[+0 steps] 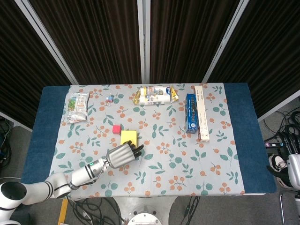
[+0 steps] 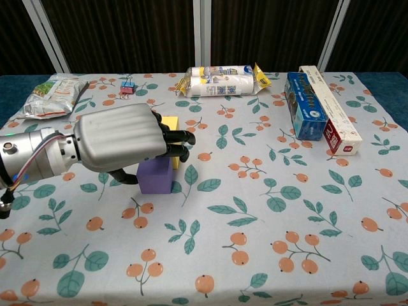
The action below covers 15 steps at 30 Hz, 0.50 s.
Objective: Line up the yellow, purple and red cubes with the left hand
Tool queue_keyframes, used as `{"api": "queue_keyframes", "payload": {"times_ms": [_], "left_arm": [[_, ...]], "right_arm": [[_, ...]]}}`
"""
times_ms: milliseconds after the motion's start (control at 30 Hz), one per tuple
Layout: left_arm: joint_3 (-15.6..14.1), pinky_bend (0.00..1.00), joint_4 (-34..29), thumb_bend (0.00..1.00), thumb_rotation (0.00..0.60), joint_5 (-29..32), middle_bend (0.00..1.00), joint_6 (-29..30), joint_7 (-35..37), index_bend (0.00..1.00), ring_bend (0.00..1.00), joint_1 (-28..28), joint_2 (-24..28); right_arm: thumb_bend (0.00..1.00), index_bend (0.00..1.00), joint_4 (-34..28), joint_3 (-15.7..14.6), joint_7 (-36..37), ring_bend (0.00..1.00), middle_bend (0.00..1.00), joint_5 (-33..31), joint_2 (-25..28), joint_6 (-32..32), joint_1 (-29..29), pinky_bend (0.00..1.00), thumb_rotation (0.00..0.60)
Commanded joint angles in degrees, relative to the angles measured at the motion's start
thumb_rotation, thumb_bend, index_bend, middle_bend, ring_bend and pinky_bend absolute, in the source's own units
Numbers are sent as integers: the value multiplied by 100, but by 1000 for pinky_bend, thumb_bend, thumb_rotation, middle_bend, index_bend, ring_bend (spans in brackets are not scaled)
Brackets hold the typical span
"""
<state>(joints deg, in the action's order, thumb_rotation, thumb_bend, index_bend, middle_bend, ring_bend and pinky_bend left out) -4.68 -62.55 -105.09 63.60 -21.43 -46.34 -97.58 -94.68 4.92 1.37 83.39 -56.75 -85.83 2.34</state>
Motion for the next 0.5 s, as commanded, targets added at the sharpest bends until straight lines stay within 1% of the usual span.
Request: {"api": "queue_keyframes", "payload": {"times_ms": [33,133,267,367,500], "left_arm": [[8,545,-46,60,600,39,312,31,3,382,532,37,36],[1,542,-222,60,600,84,312,99,-9,382,532,109,152],[-47,535,-672,60,600,62,311,224,-169,382,532,222,338],[-26,534,-859,60,600,35,311,223,-278,382,532,223,315],[73,534,-916,60,600,83,311,91,-394,382,531,167,153]], "right_arm": [[0,0,13,-5,19,0,61,10,-9,6,1,24,600],[0,0,32,-10,33,0,61,28,-15,11,7,24,600],[0,0,56,-7,62,0,57,30,-23,-3,-1,24,600],[0,0,66,-15,82,0,56,30,-29,-11,-14,24,600],[0,0,73,-21,89,0,54,35,-22,-34,-33,24,600]]}}
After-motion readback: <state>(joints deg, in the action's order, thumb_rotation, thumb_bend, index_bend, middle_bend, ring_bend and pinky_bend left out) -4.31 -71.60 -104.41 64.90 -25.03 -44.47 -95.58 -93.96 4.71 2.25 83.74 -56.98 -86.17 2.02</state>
